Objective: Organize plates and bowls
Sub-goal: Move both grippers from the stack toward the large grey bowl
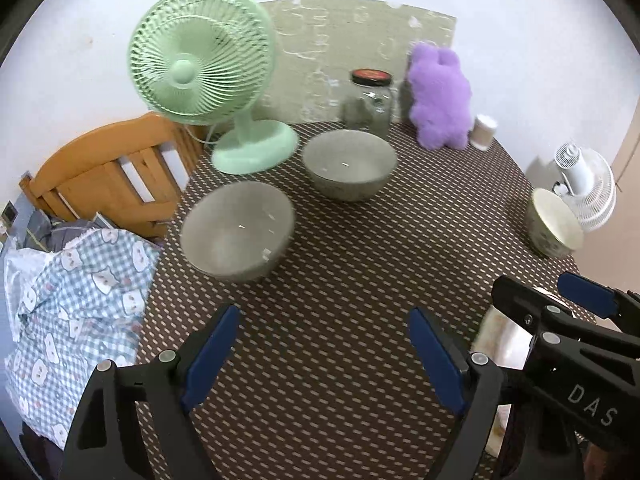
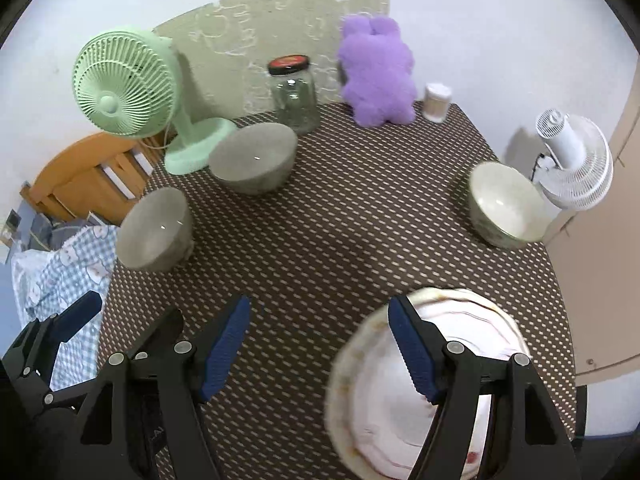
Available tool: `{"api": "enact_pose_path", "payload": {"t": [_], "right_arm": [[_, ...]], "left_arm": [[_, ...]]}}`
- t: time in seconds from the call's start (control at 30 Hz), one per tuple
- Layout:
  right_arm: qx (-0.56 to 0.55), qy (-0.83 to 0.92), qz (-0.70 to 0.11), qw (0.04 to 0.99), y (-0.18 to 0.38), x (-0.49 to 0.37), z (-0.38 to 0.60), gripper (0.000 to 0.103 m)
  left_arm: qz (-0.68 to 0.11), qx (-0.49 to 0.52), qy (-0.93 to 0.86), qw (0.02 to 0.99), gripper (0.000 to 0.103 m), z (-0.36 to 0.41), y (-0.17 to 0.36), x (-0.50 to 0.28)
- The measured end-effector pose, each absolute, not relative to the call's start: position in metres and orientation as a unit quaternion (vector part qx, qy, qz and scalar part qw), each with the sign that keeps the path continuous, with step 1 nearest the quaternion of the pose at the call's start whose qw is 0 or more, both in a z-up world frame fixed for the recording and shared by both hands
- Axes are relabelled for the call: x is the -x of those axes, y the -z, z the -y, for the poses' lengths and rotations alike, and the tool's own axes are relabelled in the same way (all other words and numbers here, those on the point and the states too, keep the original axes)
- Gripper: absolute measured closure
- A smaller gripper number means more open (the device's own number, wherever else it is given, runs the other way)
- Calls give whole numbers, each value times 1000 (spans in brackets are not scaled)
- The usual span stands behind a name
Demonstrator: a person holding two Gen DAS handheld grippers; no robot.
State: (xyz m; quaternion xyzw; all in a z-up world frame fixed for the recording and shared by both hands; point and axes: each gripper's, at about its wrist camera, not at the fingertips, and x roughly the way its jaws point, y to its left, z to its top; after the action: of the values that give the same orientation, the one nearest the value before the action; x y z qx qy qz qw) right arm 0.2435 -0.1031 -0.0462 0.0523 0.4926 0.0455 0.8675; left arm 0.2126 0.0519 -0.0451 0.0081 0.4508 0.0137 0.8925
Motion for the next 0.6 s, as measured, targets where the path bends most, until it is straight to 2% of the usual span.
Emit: {"api": "enact_pose_path", "payload": {"t": [0.6], "right_arm": [[-46,-66,-482,873,55,-304,-8,28]], "left_arm": [[-432,-2,-48,901,23,-158,63,-264]]}}
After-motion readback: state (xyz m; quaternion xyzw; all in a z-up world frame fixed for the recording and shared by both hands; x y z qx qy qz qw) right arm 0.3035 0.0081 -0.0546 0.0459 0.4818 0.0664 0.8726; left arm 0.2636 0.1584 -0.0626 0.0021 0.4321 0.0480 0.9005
